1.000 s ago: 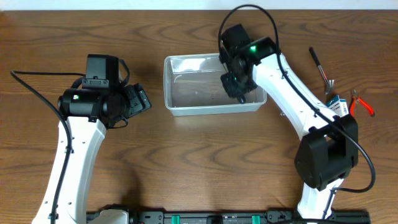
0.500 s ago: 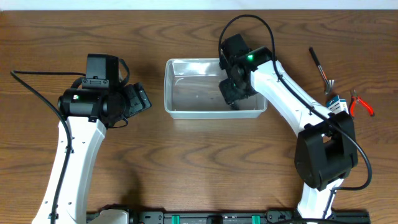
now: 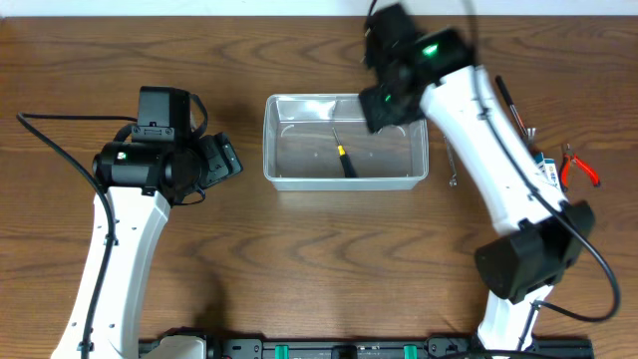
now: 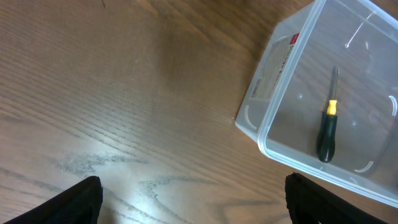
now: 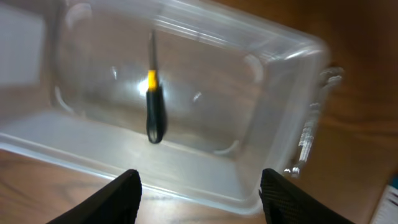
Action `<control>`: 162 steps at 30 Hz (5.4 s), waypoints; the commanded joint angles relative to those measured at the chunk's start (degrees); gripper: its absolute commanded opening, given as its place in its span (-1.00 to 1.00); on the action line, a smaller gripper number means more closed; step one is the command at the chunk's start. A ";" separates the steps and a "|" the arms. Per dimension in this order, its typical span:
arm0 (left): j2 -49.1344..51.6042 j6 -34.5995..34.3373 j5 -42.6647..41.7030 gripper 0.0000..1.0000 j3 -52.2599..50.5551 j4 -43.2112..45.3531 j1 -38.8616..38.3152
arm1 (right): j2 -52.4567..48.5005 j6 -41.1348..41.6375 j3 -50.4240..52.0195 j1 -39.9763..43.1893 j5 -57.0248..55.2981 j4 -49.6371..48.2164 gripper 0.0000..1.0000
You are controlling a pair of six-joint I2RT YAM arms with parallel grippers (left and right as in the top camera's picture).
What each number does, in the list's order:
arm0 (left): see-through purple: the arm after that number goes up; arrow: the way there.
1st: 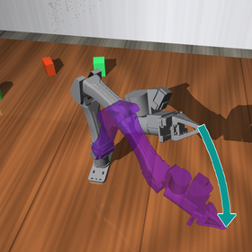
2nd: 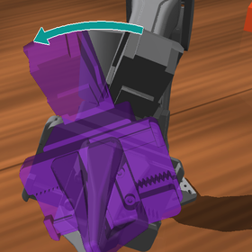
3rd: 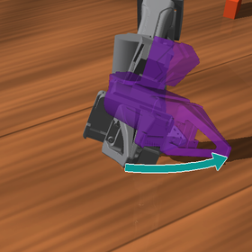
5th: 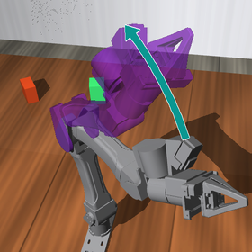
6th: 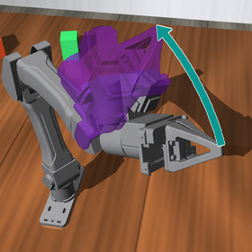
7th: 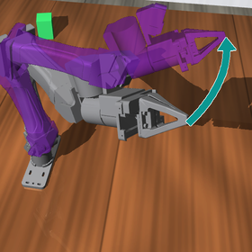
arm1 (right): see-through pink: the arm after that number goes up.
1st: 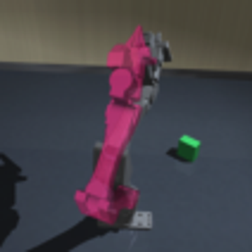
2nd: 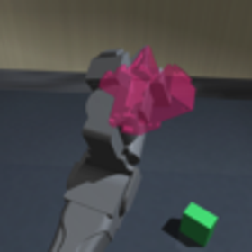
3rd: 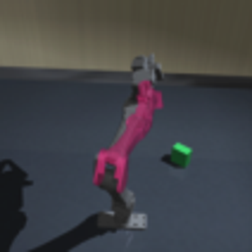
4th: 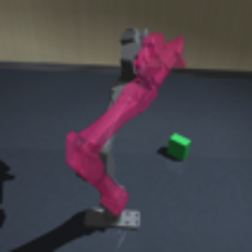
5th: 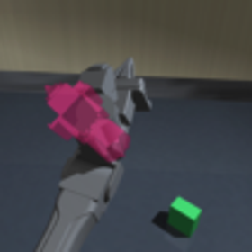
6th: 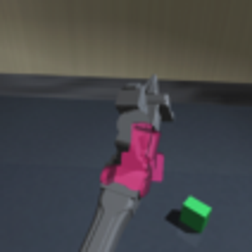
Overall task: Pack container
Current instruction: 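Carry the screwdriver over the container and release it inside, then move the right gripper back over the silver wrench, then lower the right gripper and grasp the silver wrench by its shaft, then carry the wrench over the container and release it inside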
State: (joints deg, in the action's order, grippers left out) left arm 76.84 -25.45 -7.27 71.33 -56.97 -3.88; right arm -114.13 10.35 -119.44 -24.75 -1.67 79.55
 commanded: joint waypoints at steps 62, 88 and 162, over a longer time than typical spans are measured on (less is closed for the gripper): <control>0.33 2.75 2.40 0.73 -1.75 -1.73 -0.11 | 0.52 -7.58 37.07 21.46 2.36 -34.05 0.18; 0.33 2.73 2.40 0.73 -1.75 -2.12 -0.11 | -5.77 -9.18 38.97 22.21 2.16 -38.01 0.09; 0.33 2.73 2.40 0.73 -1.75 -2.10 -0.11 | -2.16 -70.44 5.95 1.09 16.76 -9.11 -0.98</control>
State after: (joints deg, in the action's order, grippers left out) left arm 76.84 -23.70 -5.58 69.93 -58.94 -3.88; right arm -115.35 -57.58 -112.51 -23.29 13.39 70.76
